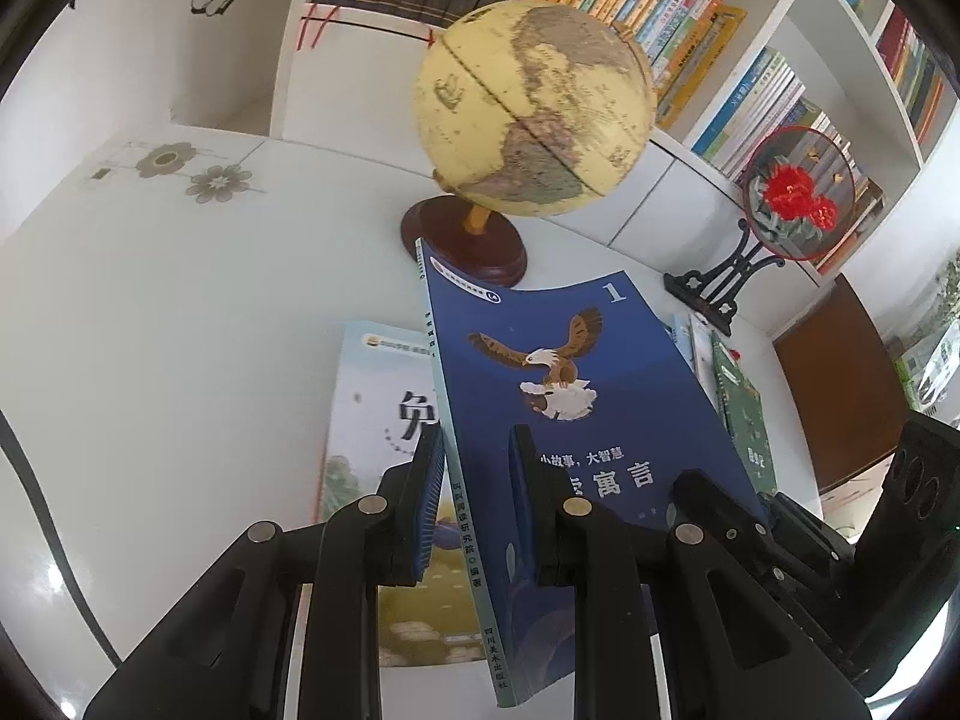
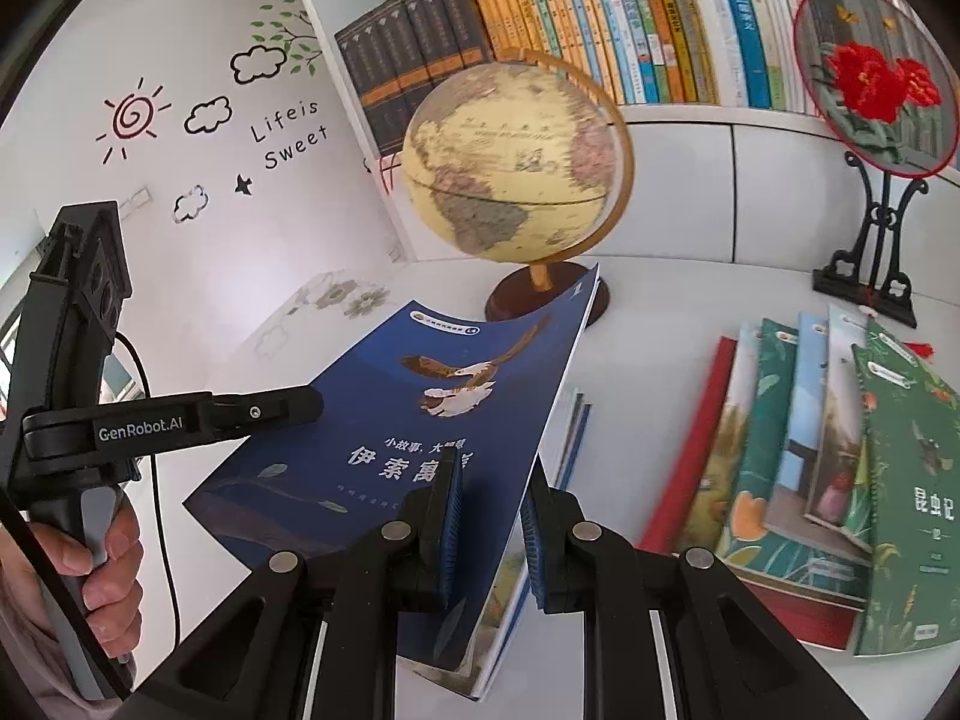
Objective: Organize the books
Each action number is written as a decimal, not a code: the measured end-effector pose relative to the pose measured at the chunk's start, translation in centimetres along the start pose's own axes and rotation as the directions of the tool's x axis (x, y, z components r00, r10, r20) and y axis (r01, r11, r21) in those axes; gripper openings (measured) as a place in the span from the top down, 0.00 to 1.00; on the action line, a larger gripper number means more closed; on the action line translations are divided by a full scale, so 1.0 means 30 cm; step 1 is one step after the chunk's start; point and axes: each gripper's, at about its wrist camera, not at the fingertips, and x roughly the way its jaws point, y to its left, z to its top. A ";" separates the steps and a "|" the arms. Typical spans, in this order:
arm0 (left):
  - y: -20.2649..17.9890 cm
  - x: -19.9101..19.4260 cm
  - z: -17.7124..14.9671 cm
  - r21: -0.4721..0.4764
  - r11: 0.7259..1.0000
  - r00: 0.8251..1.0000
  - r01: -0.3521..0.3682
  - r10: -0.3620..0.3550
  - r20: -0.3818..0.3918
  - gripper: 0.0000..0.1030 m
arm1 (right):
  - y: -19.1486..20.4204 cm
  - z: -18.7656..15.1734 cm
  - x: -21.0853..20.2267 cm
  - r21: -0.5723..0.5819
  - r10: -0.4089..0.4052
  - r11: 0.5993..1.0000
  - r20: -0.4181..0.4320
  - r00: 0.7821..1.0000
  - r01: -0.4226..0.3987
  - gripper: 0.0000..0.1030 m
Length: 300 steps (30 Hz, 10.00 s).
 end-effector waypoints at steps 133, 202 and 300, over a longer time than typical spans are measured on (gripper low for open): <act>-0.713 0.526 -0.305 0.003 0.998 0.956 0.065 -0.062 -0.287 0.64 | -1.039 -0.407 -0.306 0.524 0.300 0.822 -0.064 0.952 -0.224 0.43; -0.329 0.036 -0.059 0.075 0.995 0.997 0.072 -0.070 -0.030 0.65 | -0.321 -0.063 -0.292 0.061 0.128 0.989 0.136 0.982 -0.137 0.87; -0.751 0.386 -0.044 0.301 0.954 0.993 -0.011 0.047 -0.111 0.27 | -0.766 -0.183 -0.287 0.349 -0.243 0.906 -0.031 0.970 0.238 0.36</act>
